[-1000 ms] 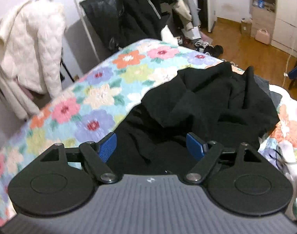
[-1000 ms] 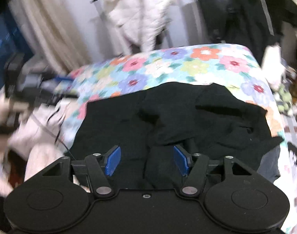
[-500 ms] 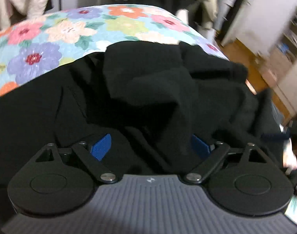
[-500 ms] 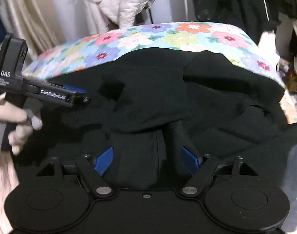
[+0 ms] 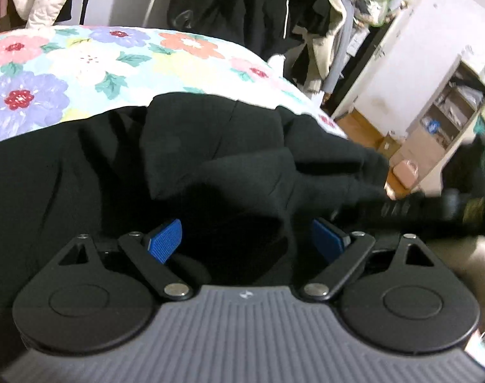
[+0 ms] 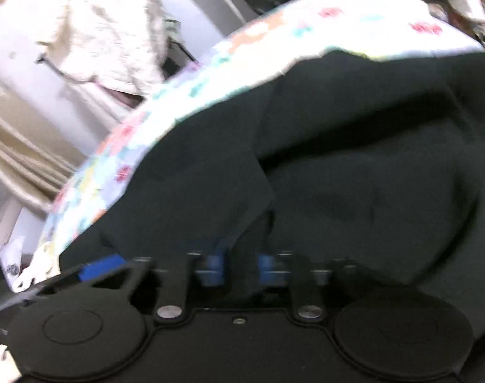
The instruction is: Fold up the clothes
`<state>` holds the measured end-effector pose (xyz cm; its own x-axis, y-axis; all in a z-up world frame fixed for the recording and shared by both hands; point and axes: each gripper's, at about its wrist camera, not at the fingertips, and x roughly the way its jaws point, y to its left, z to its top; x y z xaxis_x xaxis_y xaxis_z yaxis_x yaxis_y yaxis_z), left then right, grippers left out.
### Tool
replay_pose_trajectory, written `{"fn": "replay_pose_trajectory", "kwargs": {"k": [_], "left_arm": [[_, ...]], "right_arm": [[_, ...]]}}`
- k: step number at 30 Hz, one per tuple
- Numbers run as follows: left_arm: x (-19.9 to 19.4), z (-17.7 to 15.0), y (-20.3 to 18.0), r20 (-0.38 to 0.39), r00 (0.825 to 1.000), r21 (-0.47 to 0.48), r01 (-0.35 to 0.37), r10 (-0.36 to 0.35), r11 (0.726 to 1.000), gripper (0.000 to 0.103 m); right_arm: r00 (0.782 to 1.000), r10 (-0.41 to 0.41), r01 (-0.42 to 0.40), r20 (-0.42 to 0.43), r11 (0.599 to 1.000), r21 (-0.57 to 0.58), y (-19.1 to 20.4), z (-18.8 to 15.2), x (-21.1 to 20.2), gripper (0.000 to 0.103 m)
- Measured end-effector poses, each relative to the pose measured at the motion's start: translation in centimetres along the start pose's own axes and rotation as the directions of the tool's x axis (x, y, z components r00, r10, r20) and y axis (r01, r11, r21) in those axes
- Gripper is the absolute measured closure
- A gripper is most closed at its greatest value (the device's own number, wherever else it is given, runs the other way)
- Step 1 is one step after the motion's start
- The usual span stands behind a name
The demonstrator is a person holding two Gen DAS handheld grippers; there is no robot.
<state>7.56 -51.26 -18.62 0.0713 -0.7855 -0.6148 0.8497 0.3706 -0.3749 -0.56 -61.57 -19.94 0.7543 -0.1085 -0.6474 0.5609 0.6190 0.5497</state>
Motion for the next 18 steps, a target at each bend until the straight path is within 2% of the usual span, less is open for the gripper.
{"fn": "replay_pose_trajectory", "kwargs": {"k": [2, 3, 5, 6, 8, 10, 11, 12, 14, 16, 18], "left_arm": [[-0.8, 0.4, 0.2, 0.007, 1.0, 0.006, -0.004, 0.004, 1.0, 0.014], [-1.6, 0.9, 0.7, 0.018, 1.0, -0.016, 0.021, -0.021, 1.0, 0.013], [-3.3, 1.9, 1.7, 0.041, 0.997, -0.064, 0.07, -0.067, 0.996, 0.013], [-4.1, 2.2, 2.5, 0.05, 0.996, -0.105, 0.078, -0.073, 0.991, 0.013], [-5.8, 2.6, 4.1, 0.071, 0.996, -0.166, 0.065, -0.054, 0.984, 0.013], [-6.6, 2.5, 4.7, 0.064, 0.998, -0.145, 0.009, 0.0, 0.989, 0.013], [-6.5, 2.3, 5.0, 0.042, 0.999, -0.139, 0.0, 0.006, 0.99, 0.013], [-6.1, 2.0, 5.4, 0.016, 1.0, -0.163, 0.004, -0.001, 0.987, 0.013], [-5.0, 1.4, 6.2, -0.038, 0.999, -0.225, 0.008, -0.017, 0.974, 0.013], [-4.1, 1.0, 6.4, -0.074, 0.997, -0.241, 0.007, -0.026, 0.97, 0.013], [-3.7, 0.6, 6.2, -0.107, 0.994, -0.234, -0.007, -0.018, 0.972, 0.013]], "right_arm": [[0.998, 0.017, -0.009, 0.063, 0.993, -0.119, 1.6, -0.3, -1.8, 0.092], [0.996, 0.034, -0.019, 0.085, 0.985, -0.172, 2.4, -0.6, -2.6, 0.092], [0.989, 0.112, -0.088, 0.1, 0.971, -0.222, 4.0, -1.7, -4.6, 0.093], [0.987, 0.122, -0.087, 0.103, 0.951, -0.298, 5.3, -2.9, -5.6, 0.093], [0.985, 0.135, -0.073, 0.107, 0.888, -0.454, 8.1, -5.4, -7.5, 0.093], [0.991, 0.079, 0.005, 0.11, 0.792, -0.61, 10.7, -7.8, -8.6, 0.094], [0.993, 0.045, 0.032, 0.105, 0.771, -0.635, 11.4, -8.5, -8.7, 0.094], [0.995, 0.029, 0.037, 0.093, 0.767, -0.641, 11.7, -9.1, -8.6, 0.094], [0.997, 0.032, 0.021, 0.067, 0.742, -0.671, 12.3, -10.0, -8.3, 0.094], [0.999, 0.033, -0.011, 0.018, 0.711, -0.703, 13.2, -10.5, -7.4, 0.094], [0.996, 0.064, -0.085, -0.055, 0.742, -0.665, 13.3, -10.7, -6.6, 0.094]]}}
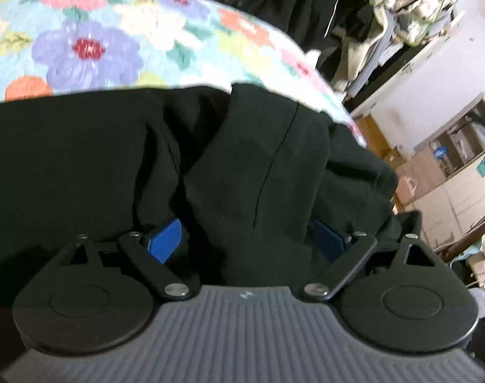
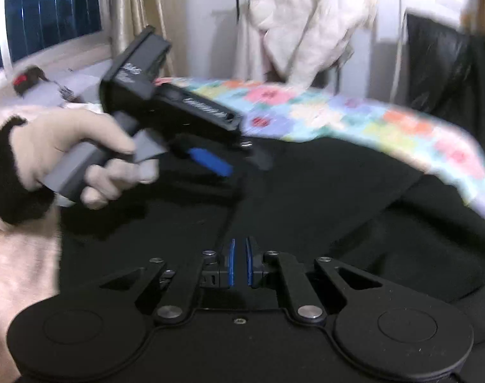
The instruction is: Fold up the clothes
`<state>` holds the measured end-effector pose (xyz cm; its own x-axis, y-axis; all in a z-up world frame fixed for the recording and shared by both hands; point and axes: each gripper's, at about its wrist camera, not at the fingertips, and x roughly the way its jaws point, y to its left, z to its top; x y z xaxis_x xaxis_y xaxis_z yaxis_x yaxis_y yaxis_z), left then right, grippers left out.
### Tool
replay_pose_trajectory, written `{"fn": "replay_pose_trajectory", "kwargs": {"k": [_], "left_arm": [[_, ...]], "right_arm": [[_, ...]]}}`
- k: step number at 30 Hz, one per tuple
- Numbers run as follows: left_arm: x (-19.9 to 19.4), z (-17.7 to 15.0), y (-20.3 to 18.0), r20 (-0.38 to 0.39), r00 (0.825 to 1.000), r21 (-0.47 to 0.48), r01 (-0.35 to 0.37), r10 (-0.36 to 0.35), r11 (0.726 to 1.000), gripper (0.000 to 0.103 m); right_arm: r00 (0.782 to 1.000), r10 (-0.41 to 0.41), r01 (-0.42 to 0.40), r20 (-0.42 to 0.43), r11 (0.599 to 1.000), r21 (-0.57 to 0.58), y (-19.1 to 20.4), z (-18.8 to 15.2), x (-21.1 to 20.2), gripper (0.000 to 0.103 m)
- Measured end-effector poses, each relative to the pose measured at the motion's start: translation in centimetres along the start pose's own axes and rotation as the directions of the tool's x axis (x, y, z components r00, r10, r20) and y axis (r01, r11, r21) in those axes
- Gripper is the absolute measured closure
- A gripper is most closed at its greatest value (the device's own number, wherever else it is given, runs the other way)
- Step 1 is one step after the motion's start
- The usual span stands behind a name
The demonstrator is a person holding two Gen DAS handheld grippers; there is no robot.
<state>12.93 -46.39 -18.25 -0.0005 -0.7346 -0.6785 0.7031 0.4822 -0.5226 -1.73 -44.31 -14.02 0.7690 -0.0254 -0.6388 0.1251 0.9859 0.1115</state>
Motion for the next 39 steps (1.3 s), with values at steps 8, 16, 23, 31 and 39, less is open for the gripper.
{"fn": "replay_pose_trajectory", "kwargs": {"k": [8, 16, 23, 31, 39], "left_arm": [[2.7, -0.8, 0.5, -0.058, 0.994, 0.032, -0.089, 0.091, 0.996, 0.012], [3.4, -1.9, -1.2, -0.135, 0.99, 0.051, 0.035, -0.028, 0.998, 0.012], [1.5, -1.0, -1.5, -0.056, 0.997, 0.107, -0.04, 0.046, 0.993, 0.012], [0.8, -0.3, -0.3, -0.013, 0.993, 0.093, -0.114, 0.116, 0.989, 0.012], [0.8, -0.7, 2.7, -0.07, 0.989, 0.027, -0.13, 0.132, 0.991, 0.012]], "right_arm": [[0.996, -0.028, 0.051, -0.089, 0.964, 0.262, -1.6, -1.9, 2.7, 0.039], [0.998, -0.03, 0.041, -0.057, 0.977, 0.21, -0.6, -1.5, 6.4, 0.097], [0.998, -0.06, 0.058, -0.007, 0.985, -0.162, 4.9, -1.1, 6.2, 0.099], [0.99, 0.074, -0.118, -0.119, 0.899, -0.423, 9.5, -2.1, 7.3, 0.095], [0.989, 0.143, -0.136, -0.033, 0.978, 0.155, 1.5, -1.3, 3.6, 0.049]]}}
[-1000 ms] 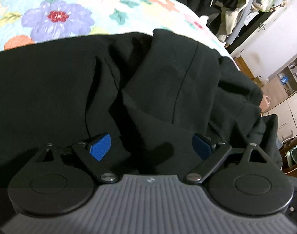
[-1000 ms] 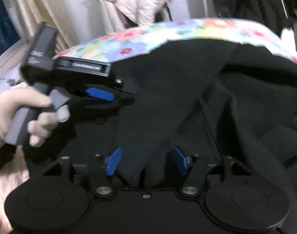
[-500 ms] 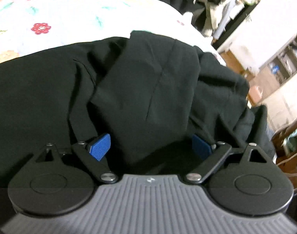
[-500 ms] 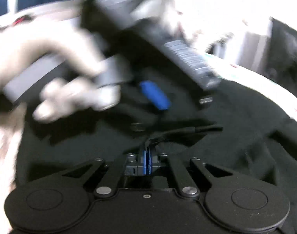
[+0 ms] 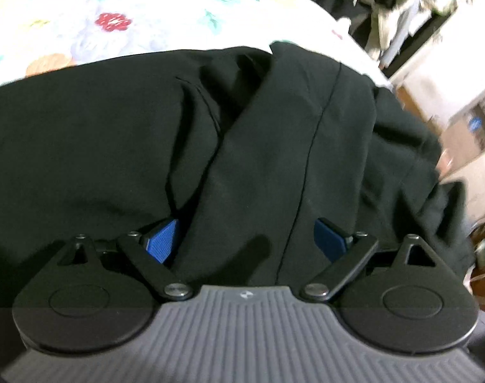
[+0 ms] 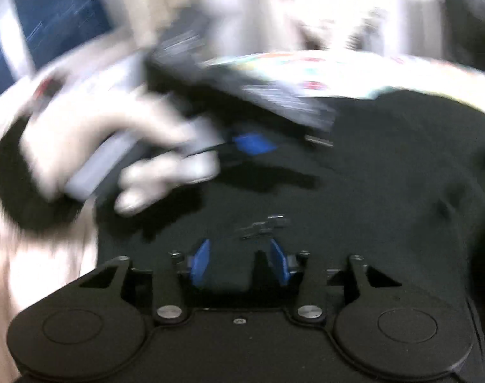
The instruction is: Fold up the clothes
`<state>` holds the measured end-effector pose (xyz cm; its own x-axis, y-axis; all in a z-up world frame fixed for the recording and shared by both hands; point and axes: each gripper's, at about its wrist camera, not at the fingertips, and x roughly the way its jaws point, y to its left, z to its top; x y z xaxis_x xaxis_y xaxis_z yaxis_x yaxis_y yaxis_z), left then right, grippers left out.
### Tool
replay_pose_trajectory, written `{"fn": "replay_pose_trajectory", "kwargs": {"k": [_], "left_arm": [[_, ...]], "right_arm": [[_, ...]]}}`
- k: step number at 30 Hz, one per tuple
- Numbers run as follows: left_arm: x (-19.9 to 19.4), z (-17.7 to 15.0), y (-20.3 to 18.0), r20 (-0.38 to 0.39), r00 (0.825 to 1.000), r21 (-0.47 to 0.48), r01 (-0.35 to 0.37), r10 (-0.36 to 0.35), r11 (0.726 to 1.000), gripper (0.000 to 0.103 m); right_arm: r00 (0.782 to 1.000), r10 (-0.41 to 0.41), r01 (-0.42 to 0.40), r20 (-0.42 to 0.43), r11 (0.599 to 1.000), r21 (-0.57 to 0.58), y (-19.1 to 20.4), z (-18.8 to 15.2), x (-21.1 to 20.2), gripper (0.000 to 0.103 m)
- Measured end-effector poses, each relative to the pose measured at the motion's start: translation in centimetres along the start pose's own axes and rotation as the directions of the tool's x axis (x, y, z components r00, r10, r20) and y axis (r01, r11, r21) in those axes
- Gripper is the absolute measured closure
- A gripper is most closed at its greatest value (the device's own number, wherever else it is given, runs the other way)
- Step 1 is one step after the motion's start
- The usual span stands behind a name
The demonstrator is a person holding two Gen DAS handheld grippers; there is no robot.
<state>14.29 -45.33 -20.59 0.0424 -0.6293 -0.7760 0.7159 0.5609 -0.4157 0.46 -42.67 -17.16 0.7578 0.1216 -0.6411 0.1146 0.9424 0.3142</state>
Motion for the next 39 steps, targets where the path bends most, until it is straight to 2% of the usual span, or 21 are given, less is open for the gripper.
{"fn": "replay_pose_trajectory", "kwargs": {"k": [4, 8, 10, 13, 14, 15, 16, 17, 18, 19, 20, 22, 23, 25, 28, 30, 32, 33, 35, 37, 39], "left_arm": [[-1.0, 0.2, 1.1, 0.022, 1.0, -0.029, 0.001, -0.001, 1.0, 0.012], [-0.3, -0.1, 1.4, 0.003, 1.0, -0.045, 0.0, 0.0, 0.999, 0.011], [0.2, -0.1, 1.3, 0.001, 0.999, -0.08, 0.054, -0.054, 0.995, 0.011], [1.1, -0.3, 1.6, -0.008, 0.986, -0.157, 0.163, -0.167, 0.974, 0.011], [1.2, -0.4, 1.5, -0.006, 0.983, -0.159, 0.178, -0.182, 0.971, 0.012], [1.2, -0.5, 1.4, -0.006, 0.984, -0.139, 0.177, -0.179, 0.974, 0.015], [1.3, -0.5, 1.2, -0.006, 0.981, -0.128, 0.191, -0.193, 0.973, 0.018], [1.5, -0.7, 1.3, -0.009, 0.968, -0.149, 0.247, -0.251, 0.958, 0.028], [1.8, -0.8, 1.8, -0.011, 0.943, -0.212, 0.322, -0.332, 0.923, 0.035], [2.0, -0.8, 2.3, -0.009, 0.914, -0.267, 0.388, -0.405, 0.882, 0.037], [2.1, -0.9, 2.0, -0.009, 0.899, -0.272, 0.419, -0.438, 0.866, 0.04], [2.2, -0.9, 1.3, -0.008, 0.867, -0.28, 0.476, -0.498, 0.834, 0.041], [1.9, -0.8, 0.4, -0.003, 0.862, -0.255, 0.489, -0.506, 0.834, 0.041], [1.5, -1.0, -1.3, 0.022, 0.813, -0.253, 0.567, -0.581, 0.784, 0.04], [1.6, -1.3, -5.5, -0.009, 0.764, -0.206, 0.63, -0.645, 0.749, 0.04], [2.4, -1.7, -8.5, -0.033, 0.764, -0.181, 0.63, -0.644, 0.756, 0.04], [3.9, -2.2, -11.3, -0.087, 0.746, -0.172, 0.642, -0.661, 0.747, 0.04], [4.4, -2.6, -12.4, -0.109, 0.758, -0.156, 0.626, -0.643, 0.764, 0.039], [4.5, -3.2, -14.0, -0.135, 0.823, -0.037, 0.553, -0.552, 0.832, 0.037], [4.4, -3.7, -14.7, -0.141, 0.877, 0.066, 0.471, -0.459, 0.88, 0.035], [4.2, -4.3, -14.5, -0.132, 0.921, 0.149, 0.385, -0.368, 0.911, 0.031]], "right_arm": [[1.0, -0.016, 0.016, 0.0, 0.973, 0.232, -3.4, -0.6, -0.8, 0.049], [0.996, -0.001, 0.036, -0.09, 0.925, 0.378, -4.4, -1.1, 2.7, 0.045], [0.995, -0.02, 0.059, -0.1, 0.914, 0.402, -4.4, -1.0, 3.8, 0.043], [0.999, -0.019, 0.035, -0.043, 0.905, 0.424, -4.4, -0.7, 4.1, 0.039], [0.999, -0.024, 0.031, -0.023, 0.913, 0.408, -4.3, -0.4, 4.5, 0.045], [0.997, -0.067, 0.074, -0.031, 0.93, 0.36, -3.8, -0.1, 4.8, 0.08], [0.993, -0.116, 0.122, -0.04, 0.944, 0.306, -3.4, 0.2, 5.0, 0.097], [0.984, -0.169, 0.176, -0.046, 0.953, 0.247, -2.9, 0.5, 5.0, 0.099], [0.982, -0.185, 0.185, -0.018, 0.956, 0.23, -2.7, 0.9, 3.9, 0.099], [0.981, -0.196, 0.188, 0.014, 0.958, 0.217, -2.6, 1.2, 2.7, 0.099], [0.978, -0.206, 0.192, 0.047, 0.96, 0.205, -2.5, 1.6, 1.5, 0.099], [0.971, -0.214, 0.19, 0.105, 0.961, 0.203, -2.6, 2.6, -1.4, 0.099], [0.964, -0.227, 0.199, 0.134, 0.96, 0.195, -2.6, 3.1, -3.0, 0.099], [0.946, -0.275, 0.244, 0.174, 0.953, 0.181, -2.6, 3.8, -6.3, 0.099], [0.904, -0.366, 0.323, 0.222, 0.923, 0.207, -3.0, 3.9, -10.9, 0.099], [0.877, -0.427, 0.383, 0.222, 0.898, 0.216, -3.4, 3.6, -12.3, 0.099], [0.843, -0.494, 0.451, 0.212, 0.865, 0.219, -4.2, 3.1, -13.9, 0.099], [0.825, -0.527, 0.484, 0.206, 0.846, 0.225, -4.6, 2.7, -14.7, 0.099], [0.787, -0.586, 0.544, 0.194, 0.807, 0.232, -5.4, 2.2, -14.9, 0.1], [0.745, -0.645, 0.608, 0.168, 0.761, 0.226, -6.8, 1.7, -14.6, 0.099], [0.789, -0.609, 0.572, 0.082, 0.776, 0.267, -10.4, 0.9, -14.8, 0.096]]}}
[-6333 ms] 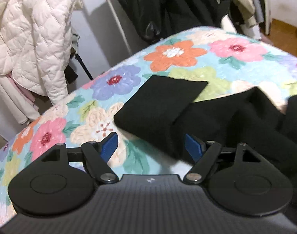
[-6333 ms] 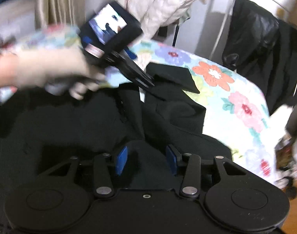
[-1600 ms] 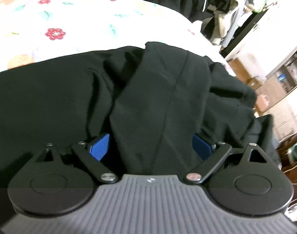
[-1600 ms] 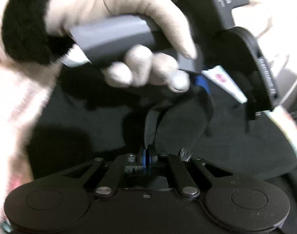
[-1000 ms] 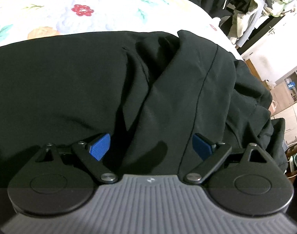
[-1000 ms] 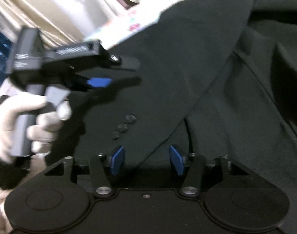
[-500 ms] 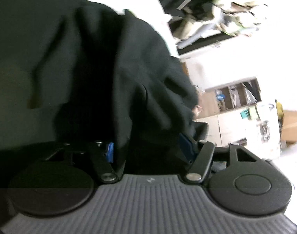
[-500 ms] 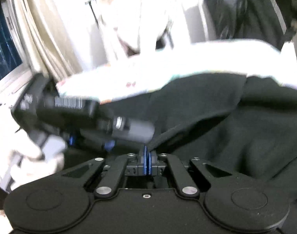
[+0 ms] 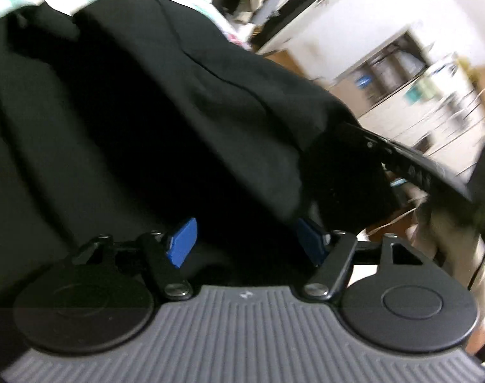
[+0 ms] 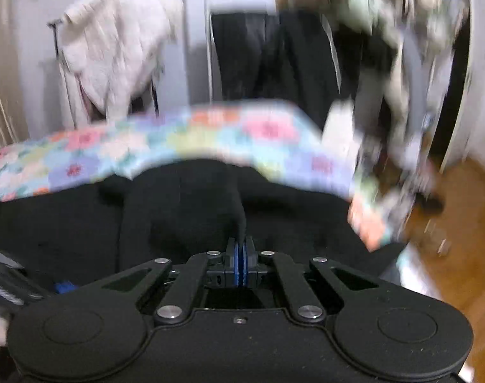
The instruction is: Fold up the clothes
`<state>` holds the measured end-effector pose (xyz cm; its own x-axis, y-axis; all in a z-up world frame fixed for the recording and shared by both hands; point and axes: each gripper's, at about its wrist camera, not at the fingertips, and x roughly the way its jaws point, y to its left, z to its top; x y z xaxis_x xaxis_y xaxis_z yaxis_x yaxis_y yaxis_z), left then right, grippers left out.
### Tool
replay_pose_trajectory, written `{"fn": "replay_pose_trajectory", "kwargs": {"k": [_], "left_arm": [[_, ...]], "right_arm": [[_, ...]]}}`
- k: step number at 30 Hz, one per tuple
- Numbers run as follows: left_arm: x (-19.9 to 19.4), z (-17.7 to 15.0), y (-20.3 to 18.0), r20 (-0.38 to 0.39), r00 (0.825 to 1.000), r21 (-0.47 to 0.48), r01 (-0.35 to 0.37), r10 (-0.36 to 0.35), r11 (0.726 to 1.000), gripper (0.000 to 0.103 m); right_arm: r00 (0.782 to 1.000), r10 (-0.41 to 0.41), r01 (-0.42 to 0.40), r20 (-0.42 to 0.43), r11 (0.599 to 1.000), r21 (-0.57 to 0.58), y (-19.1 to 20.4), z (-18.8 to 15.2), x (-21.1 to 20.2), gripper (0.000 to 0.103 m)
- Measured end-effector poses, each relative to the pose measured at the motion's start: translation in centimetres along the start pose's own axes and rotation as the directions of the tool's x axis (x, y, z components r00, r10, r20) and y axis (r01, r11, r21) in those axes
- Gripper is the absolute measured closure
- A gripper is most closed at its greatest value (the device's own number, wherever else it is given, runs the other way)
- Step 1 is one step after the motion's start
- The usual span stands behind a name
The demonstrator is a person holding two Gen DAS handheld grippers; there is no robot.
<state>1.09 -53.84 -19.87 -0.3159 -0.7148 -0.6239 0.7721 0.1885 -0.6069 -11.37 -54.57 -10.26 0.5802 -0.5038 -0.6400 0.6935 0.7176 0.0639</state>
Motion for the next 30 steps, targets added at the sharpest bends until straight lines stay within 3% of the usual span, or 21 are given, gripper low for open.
{"fn": "replay_pose_trajectory", "kwargs": {"k": [2, 3, 4, 6, 8, 10, 12, 13, 14, 16, 19, 21, 24, 25, 30], "left_arm": [[-0.6, -0.1, 1.4, 0.006, 0.998, -0.03, -0.057, 0.057, 0.998, 0.03], [-1.1, 0.2, 2.1, 0.017, 0.997, -0.04, -0.08, 0.081, 0.996, 0.03], [-1.6, 0.7, 2.7, 0.035, 0.993, -0.033, -0.108, 0.109, 0.994, 0.03], [-3.1, 2.1, 3.7, 0.111, 0.973, -0.013, -0.201, 0.201, 0.979, 0.029], [-4.3, 4.0, 4.5, 0.19, 0.94, 0.018, -0.292, 0.283, 0.956, 0.029], [-4.0, 6.2, 4.9, 0.216, 0.93, 0.058, -0.317, 0.298, 0.947, 0.029], [-1.9, 8.6, 5.4, 0.109, 0.948, 0.086, -0.31, 0.3, 0.947, 0.027], [-0.7, 9.5, 5.8, 0.048, 0.942, 0.08, -0.334, 0.331, 0.939, 0.027], [0.0, 10.2, 6.2, 0.042, 0.938, 0.081, -0.347, 0.344, 0.935, 0.029], [1.4, 11.5, 6.9, 0.035, 0.929, 0.082, -0.37, 0.368, 0.925, 0.029], [1.8, 12.6, 7.9, 0.106, 0.924, 0.042, -0.374, 0.368, 0.926, 0.028], [1.3, 13.0, 9.1, 0.2, 0.9, -0.037, -0.389, 0.388, 0.92, 0.028], [-1.3, 13.2, 10.4, 0.351, 0.803, -0.236, -0.422, 0.482, 0.875, 0.025], [-2.3, 13.2, 10.8, 0.384, 0.78, -0.265, -0.419, 0.494, 0.868, 0.025], [-4.8, 13.5, 11.5, 0.358, 0.746, -0.258, -0.499, 0.561, 0.827, 0.024]], "right_arm": [[0.992, 0.004, -0.001, -0.128, 1.0, 0.026, -1.9, -0.6, 2.9, 0.094], [0.988, -0.049, 0.051, -0.148, 0.999, 0.009, -2.3, -0.9, 3.6, 0.083], [0.981, -0.109, 0.108, -0.161, 0.994, -0.013, -2.6, -1.3, 4.2, 0.079], [0.973, -0.19, 0.182, -0.132, 0.981, -0.071, -1.9, -1.5, 3.5, 0.071], [0.973, -0.221, 0.212, -0.067, 0.969, -0.128, -0.4, -1.4, 1.9, 0.058], [0.988, -0.155, 0.152, -0.002, 0.968, -0.202, 2.4, -1.2, 0.0, 0.057], [1.0, -0.02, 0.019, -0.003, 0.966, -0.257, 5.0, -0.9, -0.6, 0.056], [0.998, 0.057, -0.06, -0.017, 0.959, -0.277, 6.2, -1.0, -0.7, 0.056], [0.993, 0.117, -0.122, -0.034, 0.949, -0.291, 7.2, -1.1, -0.4, 0.056], [0.983, 0.154, -0.177, -0.095, 0.929, -0.326, 9.1, -2.2, 1.1, 0.056], [0.965, 0.155, -0.216, -0.212, 0.926, -0.308, 9.7, -4.5, 3.4, 0.056], [0.95, 0.158, -0.231, -0.269, 0.936, -0.266, 9.4, -6.2, 4.4, 0.055], [0.952, 0.157, -0.22, -0.263, 0.948, -0.228, 8.8, -7.8, 4.0, 0.055], [0.953, 0.147, -0.214, -0.265, 0.946, -0.244, 8.9, -7.9, 3.7, 0.055], [0.961, 0.077, -0.178, -0.265, 0.906, -0.384, 11.0, -7.0, 2.3, 0.055]]}}
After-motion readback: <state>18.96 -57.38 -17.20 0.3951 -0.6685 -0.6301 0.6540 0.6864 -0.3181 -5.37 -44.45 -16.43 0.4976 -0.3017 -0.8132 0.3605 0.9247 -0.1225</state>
